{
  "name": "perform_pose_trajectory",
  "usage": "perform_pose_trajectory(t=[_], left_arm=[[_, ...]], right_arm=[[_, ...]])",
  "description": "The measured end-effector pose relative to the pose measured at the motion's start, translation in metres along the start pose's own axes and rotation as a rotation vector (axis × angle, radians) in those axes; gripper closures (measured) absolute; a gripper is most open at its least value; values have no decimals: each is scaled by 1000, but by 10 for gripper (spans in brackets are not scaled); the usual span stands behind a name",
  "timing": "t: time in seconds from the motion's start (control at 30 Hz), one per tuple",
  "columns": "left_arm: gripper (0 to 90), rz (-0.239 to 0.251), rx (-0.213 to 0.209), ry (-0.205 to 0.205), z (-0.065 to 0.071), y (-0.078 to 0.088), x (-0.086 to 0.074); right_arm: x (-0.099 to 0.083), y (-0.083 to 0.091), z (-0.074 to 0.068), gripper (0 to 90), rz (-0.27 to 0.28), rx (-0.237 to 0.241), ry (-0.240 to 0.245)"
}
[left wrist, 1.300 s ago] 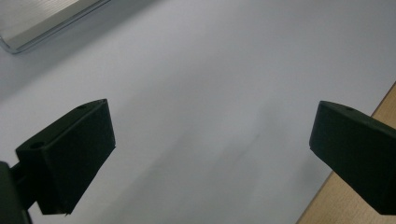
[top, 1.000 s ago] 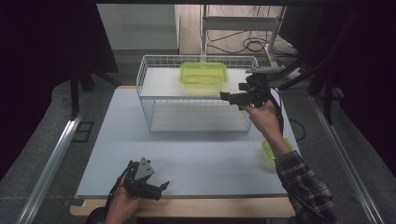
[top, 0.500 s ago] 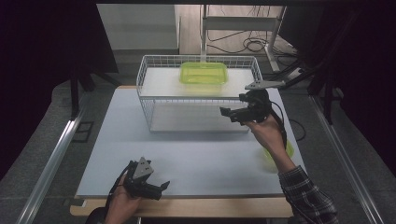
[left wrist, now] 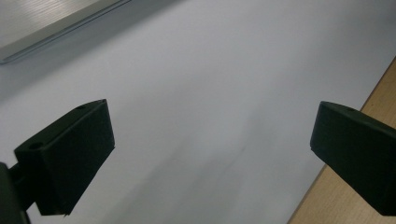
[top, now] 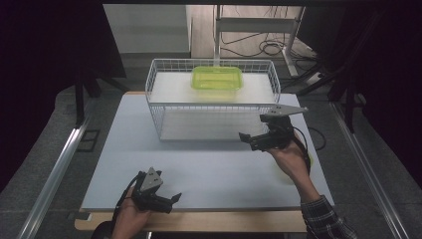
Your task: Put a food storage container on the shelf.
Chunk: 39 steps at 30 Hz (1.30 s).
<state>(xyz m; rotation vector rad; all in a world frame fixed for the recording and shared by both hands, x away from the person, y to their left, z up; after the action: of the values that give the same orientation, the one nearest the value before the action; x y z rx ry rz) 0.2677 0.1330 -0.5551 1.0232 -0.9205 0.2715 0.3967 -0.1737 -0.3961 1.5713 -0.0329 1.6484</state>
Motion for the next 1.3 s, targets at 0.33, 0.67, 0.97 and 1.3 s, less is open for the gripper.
perform_pose_trajectory(t=[0.33, 0.67, 0.97, 1.3], left_arm=[[0, 5, 22, -25, 0, 0, 0], [0, 14, 19, -15, 0, 2, 1], [0, 10, 50, -31, -1, 3, 0], [0, 10, 72, -60, -1, 3, 0]], right_arm=[[-34, 3, -16, 1, 21, 11, -42], [-52, 10, -28, 13, 17, 12, -45], [-75, 13, -39, 29, 12, 5, -24], [-104, 12, -55, 42, -24, 22, 15]])
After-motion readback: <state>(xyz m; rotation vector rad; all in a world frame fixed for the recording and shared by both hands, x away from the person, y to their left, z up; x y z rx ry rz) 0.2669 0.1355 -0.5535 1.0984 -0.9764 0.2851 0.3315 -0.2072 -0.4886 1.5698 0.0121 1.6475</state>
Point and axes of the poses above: each handheld gripper's, and its own axes: y roughly backward along the jaws, x roughly out of its top, z roughly to its right, the point moved 5 cm from there along -y, roughly forward along the jaws, and after that the axes turned 15 degrees about y, right-handed, at the moved point
